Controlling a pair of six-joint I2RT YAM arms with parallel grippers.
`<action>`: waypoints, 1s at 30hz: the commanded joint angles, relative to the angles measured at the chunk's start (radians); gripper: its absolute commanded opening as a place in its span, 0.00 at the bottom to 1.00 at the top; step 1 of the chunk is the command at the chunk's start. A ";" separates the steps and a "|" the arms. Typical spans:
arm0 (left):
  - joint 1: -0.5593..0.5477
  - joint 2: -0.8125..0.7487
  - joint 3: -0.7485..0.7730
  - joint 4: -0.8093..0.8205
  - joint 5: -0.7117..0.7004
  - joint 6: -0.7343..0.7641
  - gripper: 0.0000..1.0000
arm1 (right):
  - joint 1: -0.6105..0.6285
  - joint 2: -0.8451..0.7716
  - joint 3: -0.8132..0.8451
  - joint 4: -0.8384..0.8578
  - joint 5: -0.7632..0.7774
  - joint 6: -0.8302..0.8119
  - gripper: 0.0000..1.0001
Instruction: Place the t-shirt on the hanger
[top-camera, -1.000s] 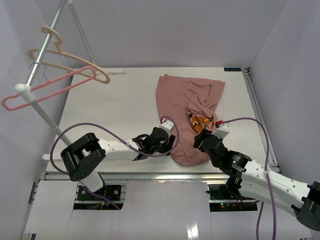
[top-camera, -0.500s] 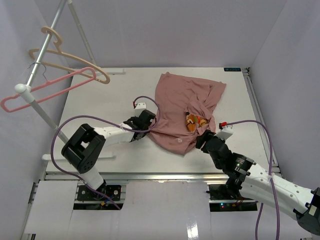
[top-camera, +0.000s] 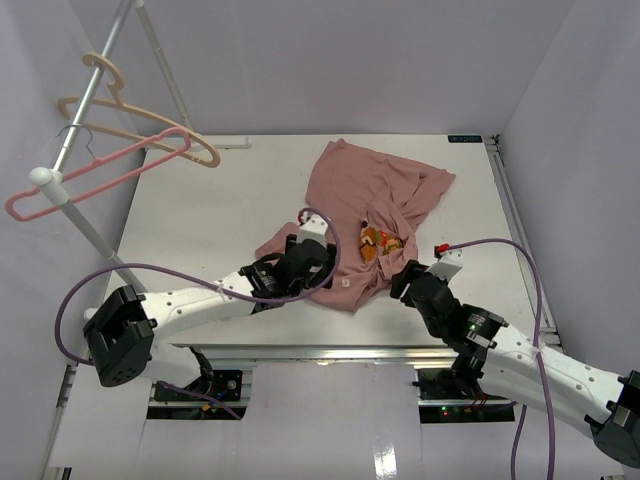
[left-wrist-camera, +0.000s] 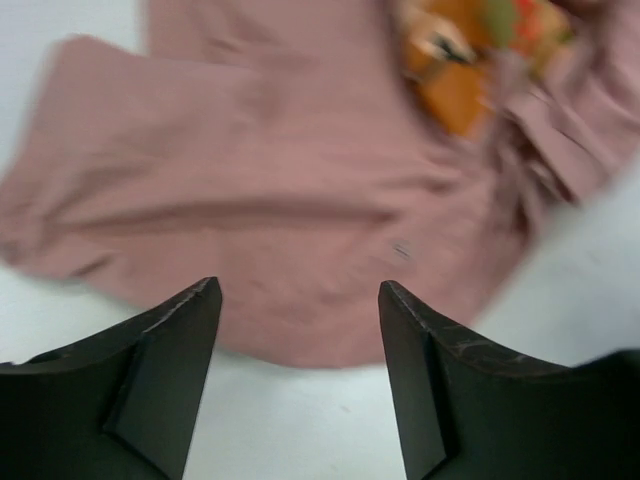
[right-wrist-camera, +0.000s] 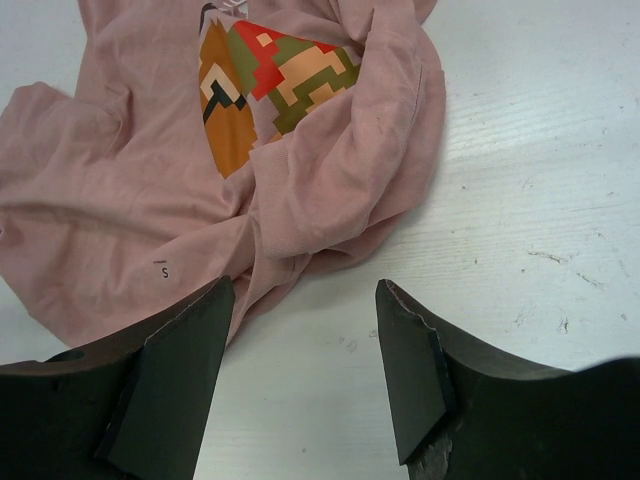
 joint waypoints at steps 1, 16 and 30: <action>-0.097 -0.004 -0.025 0.064 0.172 0.083 0.71 | -0.003 -0.038 0.006 0.015 0.024 0.013 0.65; -0.141 0.296 0.109 0.143 0.189 0.128 0.69 | -0.004 -0.159 -0.035 0.015 0.031 0.004 0.64; -0.141 0.391 0.158 0.167 0.141 0.146 0.48 | -0.004 -0.186 -0.043 0.015 0.024 -0.005 0.64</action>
